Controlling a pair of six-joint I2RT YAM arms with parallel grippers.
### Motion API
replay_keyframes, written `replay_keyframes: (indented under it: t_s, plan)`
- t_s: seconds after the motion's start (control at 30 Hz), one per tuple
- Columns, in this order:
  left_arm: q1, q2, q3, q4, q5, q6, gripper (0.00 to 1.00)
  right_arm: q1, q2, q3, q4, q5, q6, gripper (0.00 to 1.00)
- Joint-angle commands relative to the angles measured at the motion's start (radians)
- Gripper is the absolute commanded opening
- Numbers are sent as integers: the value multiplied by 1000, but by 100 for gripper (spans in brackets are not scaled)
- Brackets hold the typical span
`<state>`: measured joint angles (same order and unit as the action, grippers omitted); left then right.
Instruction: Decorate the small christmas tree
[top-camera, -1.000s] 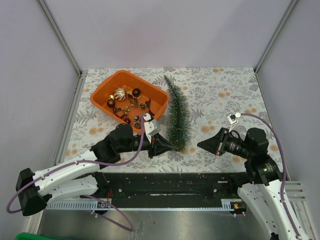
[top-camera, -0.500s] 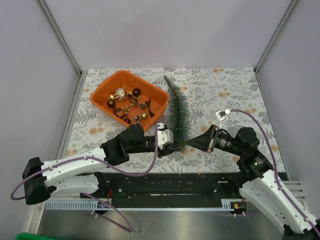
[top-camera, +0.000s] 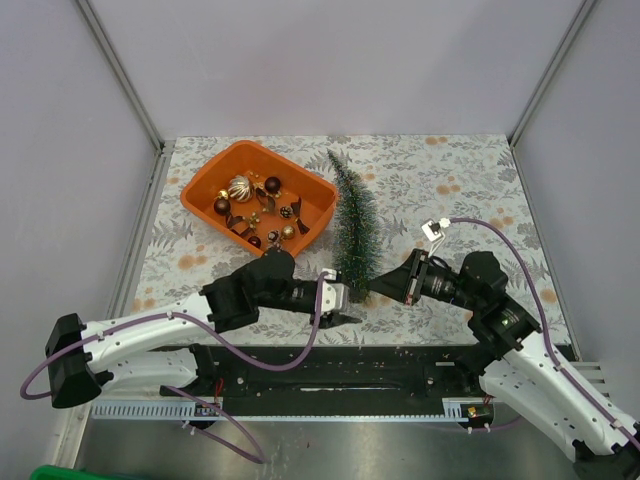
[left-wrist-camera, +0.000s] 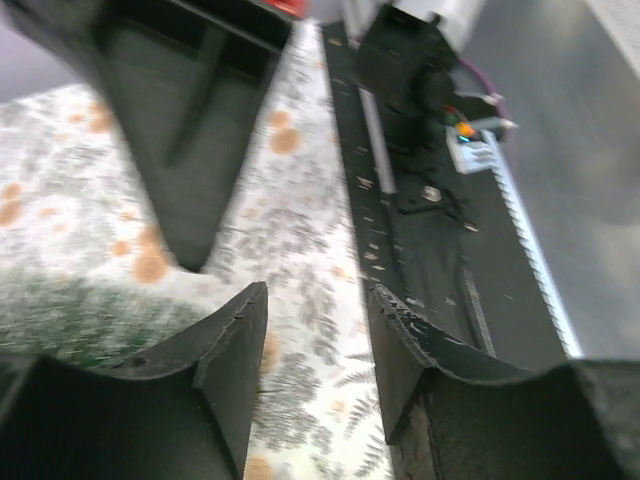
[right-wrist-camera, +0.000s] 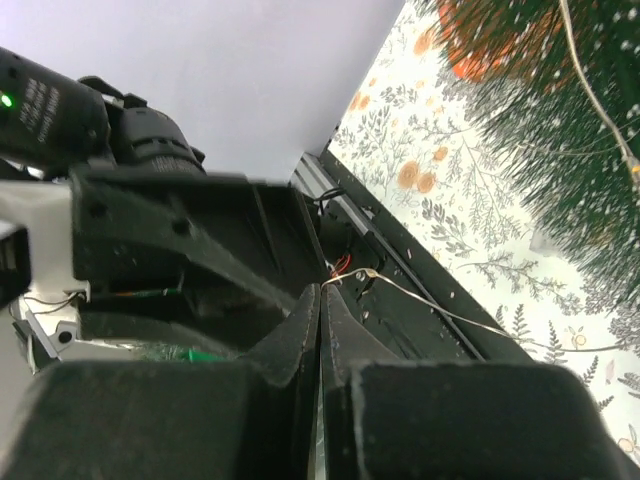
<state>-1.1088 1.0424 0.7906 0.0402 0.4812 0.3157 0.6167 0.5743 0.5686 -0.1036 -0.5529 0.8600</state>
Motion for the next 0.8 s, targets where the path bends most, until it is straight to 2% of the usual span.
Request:
replay_keyframes:
  t_s: [0.0,0.1,0.2,0.4,0.5,0.63,0.77]
  plan:
    - [-17,-4,15,-117,178,46,52,17,-7,44,85,91,-36,0]
    - [-17,-8,3,-118,185,34,57,28,-7,33,93,125,-47,0]
    - [-17,-13,-19,-79,140,-7,58,46,-14,22,131,166,-52,0]
    - [7,-30,-62,65,-106,-111,53,124,1,16,136,241,-78,0]
    - [44,-44,-77,87,-209,-168,52,164,7,14,120,290,-99,0]
    - [73,-68,-97,53,-190,-222,52,213,21,17,120,343,-119,0]
    - [86,-91,-120,50,-89,-247,62,258,47,23,136,389,-131,0]
